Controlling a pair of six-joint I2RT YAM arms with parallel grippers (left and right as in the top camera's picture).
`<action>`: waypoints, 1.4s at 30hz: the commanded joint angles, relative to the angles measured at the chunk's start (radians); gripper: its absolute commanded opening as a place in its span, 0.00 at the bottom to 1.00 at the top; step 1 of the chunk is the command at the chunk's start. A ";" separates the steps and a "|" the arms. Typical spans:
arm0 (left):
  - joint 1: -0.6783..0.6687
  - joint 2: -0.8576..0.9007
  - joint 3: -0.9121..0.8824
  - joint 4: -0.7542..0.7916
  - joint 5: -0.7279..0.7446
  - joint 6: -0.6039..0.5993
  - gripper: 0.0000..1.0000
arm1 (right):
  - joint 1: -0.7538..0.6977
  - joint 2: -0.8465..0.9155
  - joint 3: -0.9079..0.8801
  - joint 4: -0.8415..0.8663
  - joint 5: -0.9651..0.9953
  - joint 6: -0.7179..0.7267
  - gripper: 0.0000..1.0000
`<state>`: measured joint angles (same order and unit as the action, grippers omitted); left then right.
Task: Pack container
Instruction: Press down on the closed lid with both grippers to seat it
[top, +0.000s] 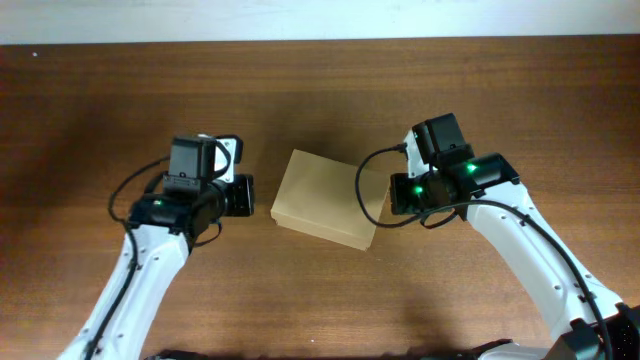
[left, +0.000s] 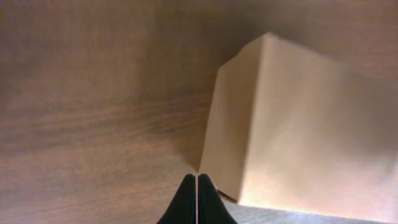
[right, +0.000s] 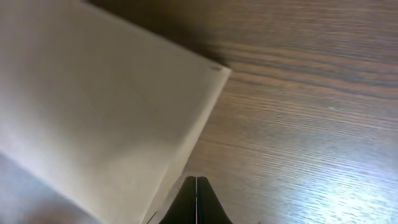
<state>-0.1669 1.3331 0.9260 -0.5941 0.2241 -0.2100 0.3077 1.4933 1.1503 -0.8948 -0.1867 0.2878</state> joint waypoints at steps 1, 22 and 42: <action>0.005 0.044 -0.064 0.059 0.049 -0.059 0.02 | 0.005 0.028 0.015 0.002 0.068 0.070 0.04; -0.026 0.206 -0.097 0.206 0.262 -0.089 0.02 | 0.006 0.154 0.015 0.189 -0.018 0.088 0.04; -0.092 0.203 -0.097 0.203 0.240 -0.089 0.02 | 0.005 0.156 0.017 0.243 0.004 0.084 0.04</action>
<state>-0.2401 1.5326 0.8349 -0.3962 0.4343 -0.2928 0.3016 1.6470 1.1503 -0.6472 -0.1555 0.3668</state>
